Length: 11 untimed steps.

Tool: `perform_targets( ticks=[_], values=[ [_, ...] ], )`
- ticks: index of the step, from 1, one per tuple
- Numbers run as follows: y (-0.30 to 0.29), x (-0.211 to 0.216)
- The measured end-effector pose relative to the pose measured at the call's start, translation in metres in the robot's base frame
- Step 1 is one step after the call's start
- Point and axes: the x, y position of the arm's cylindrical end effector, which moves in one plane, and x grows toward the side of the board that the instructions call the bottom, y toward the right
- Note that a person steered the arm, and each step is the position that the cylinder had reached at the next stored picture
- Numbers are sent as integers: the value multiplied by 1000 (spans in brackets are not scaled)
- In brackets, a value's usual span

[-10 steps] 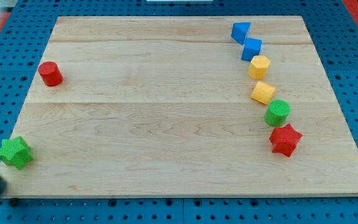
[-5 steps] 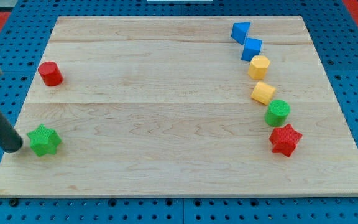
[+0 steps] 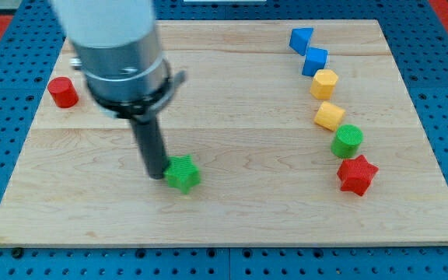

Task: Place the green star below the red star

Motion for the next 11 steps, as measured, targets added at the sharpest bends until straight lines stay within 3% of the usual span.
perform_targets(
  ticks=[3, 4, 6, 11],
  values=[
    [126, 0],
    [146, 22],
    [162, 54],
    [216, 79]
  ],
)
